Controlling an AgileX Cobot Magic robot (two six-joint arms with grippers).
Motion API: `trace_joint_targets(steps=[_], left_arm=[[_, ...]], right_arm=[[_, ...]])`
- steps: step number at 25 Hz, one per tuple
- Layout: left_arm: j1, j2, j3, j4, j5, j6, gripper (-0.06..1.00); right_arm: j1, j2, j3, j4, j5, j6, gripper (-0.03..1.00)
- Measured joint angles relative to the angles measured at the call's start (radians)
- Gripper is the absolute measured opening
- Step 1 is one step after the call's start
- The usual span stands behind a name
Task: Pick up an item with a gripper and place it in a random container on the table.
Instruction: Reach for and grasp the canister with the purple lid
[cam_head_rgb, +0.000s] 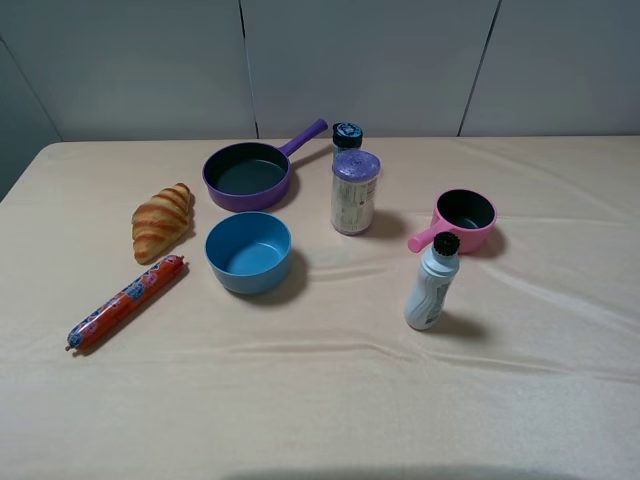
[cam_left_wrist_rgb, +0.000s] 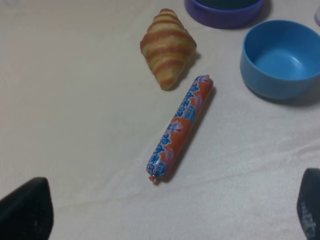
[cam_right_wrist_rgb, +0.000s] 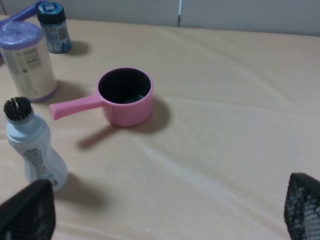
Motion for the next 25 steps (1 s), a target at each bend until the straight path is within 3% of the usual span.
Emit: trace_joint_targets(steps=[8,21,25], left_arm=[[0.000,0.150,-0.035,-0.008,-0.041,0.007,0.99],[-0.001,0.485,-0.131,-0.012,-0.199,0.171,0.99],[-0.044,0.593,-0.172,-0.024,-0.214,0.187,0.99]], right_arm=[[0.000,0.000,0.000,0.000,0.000,0.000,0.69],[0.000,0.000,0.000,0.000,0.000,0.000,0.69],[0.000,0.000,0.000,0.000,0.000,0.000,0.69]])
